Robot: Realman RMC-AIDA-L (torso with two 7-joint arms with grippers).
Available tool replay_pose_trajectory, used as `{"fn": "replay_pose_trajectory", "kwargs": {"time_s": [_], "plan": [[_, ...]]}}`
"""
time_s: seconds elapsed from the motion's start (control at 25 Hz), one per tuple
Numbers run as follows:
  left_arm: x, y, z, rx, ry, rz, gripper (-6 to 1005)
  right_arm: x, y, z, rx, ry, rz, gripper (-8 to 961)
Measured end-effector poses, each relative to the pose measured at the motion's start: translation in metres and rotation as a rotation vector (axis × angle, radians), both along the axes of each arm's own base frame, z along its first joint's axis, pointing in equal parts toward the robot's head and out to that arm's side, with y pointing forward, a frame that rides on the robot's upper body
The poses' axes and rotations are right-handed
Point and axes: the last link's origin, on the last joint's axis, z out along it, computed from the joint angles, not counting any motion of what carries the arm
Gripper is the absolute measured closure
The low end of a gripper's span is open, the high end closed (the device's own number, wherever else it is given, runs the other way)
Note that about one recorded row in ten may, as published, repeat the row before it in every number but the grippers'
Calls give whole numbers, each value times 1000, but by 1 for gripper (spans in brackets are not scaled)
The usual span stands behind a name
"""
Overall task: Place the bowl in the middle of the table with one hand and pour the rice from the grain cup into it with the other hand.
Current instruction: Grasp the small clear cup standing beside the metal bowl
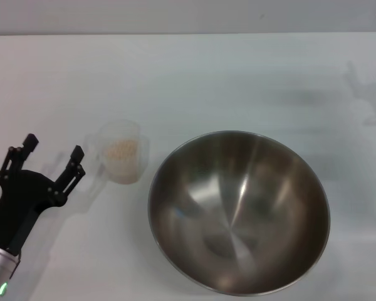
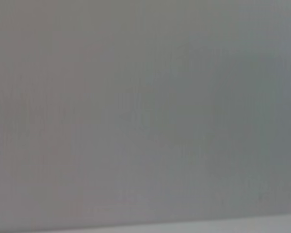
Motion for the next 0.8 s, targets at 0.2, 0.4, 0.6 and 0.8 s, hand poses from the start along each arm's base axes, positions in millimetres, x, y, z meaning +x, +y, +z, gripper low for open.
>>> {"fn": "replay_pose_trajectory", "kwargs": {"time_s": [0.2, 0.4, 0.6, 0.8], "plan": [[-4, 7, -6, -32, 53, 29, 137, 0, -1, 1, 4, 0, 4, 176], [-6, 14, -11, -53, 86, 51, 137, 1, -2, 1, 4, -1, 1, 176], [-6, 21, -13, -66, 97, 59, 136, 2, -2, 1, 6, 0, -1, 175], [-6, 28, -14, -77, 109, 68, 136, 2, -2, 1, 6, 1, -1, 175]]}}
